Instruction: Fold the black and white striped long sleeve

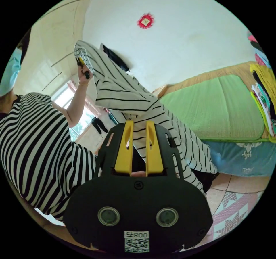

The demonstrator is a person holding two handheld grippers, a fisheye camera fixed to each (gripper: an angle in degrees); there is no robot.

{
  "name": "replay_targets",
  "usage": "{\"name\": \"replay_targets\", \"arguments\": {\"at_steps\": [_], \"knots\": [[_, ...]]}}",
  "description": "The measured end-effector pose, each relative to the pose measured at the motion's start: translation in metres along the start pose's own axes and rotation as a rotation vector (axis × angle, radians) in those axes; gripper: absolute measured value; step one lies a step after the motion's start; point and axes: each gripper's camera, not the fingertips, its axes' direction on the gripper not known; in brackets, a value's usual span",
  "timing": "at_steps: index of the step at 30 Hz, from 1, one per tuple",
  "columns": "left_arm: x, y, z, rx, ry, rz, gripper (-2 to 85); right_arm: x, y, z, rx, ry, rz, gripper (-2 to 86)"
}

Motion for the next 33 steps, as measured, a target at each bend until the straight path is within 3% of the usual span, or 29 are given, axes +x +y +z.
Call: {"name": "replay_targets", "arguments": {"at_steps": [13,19,24,33], "knots": [[-0.048,0.043,-0.033,0.018,0.034,-0.005,1.6,0.129,0.000,-0.011,0.154,-0.158,0.084,10.6],[-0.071,0.063,-0.039,0.016,0.050,-0.004,1.6,0.180,-0.015,0.028,0.005,-0.272,0.091,11.7],[-0.090,0.083,-0.041,0.011,0.065,-0.011,1.5,0.211,-0.030,0.039,0.024,-0.447,0.096,11.7],[-0.125,0.128,-0.051,0.020,0.049,-0.035,1.5,0.238,-0.063,0.026,0.013,-0.543,0.065,3.9]]}}
